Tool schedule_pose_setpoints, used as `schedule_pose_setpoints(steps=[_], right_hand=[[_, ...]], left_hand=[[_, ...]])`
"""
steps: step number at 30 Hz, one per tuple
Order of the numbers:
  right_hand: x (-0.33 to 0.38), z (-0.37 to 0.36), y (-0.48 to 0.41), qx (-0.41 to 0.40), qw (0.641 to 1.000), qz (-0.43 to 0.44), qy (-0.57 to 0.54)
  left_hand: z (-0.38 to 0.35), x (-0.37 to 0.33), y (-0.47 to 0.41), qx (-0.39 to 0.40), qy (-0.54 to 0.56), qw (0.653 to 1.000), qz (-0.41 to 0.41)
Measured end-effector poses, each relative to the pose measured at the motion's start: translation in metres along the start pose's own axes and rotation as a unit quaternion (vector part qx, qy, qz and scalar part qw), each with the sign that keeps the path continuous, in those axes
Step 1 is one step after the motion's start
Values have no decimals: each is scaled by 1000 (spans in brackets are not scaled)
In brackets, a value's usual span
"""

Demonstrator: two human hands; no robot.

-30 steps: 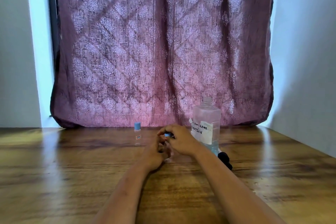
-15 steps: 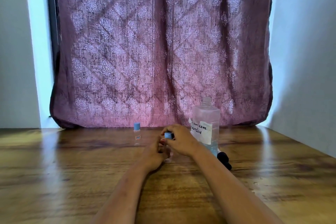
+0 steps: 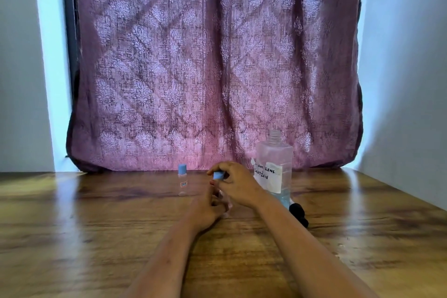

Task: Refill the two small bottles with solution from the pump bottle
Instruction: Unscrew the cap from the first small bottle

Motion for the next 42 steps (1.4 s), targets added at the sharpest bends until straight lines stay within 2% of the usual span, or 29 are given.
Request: schedule_pose_setpoints(steps=[5, 12, 19, 23, 29, 33, 34, 36, 38, 42], right_hand=[[1, 3, 1, -28, 999, 10, -25], [-1, 6, 2, -56, 995, -19, -82], [-1, 3, 1, -66, 990, -30, -120], [1, 4, 0, -79, 988, -35, -126], [1, 7, 2, -77, 990, -38, -109], [-3, 6, 2, -41, 996, -54, -60], [-5, 6, 3, -30, 996, -60, -51], [-9, 6, 5, -9, 996, -73, -52], [-13, 6, 6, 8, 994, -98, -55], [-18, 5, 6, 33, 991, -126, -33]], left_hand=[[-1, -3, 1, -22, -10, 999, -27], [9, -20, 1, -159, 86, 981, -74], [16, -27, -5, -172, 97, 978, -67], [20, -26, -7, -161, 172, 971, -50], [22, -24, -9, -157, 225, 961, 22], [26, -19, -8, -187, 173, 966, 50], [28, -17, -7, -198, 130, 970, 49], [33, -9, -6, -204, -55, 976, 54], [36, -2, -3, -191, -233, 950, 77], [39, 4, 4, -164, -298, 931, 133]])
Point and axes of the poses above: each hand's wrist, its own y-axis away from the middle knuckle, its own z-axis out of the back of the hand, x = y × z, the point moved 1 cm from there along -y, towards the middle knuckle, and after that the axes turned 6 degrees about -z, right-handed, at the moved point
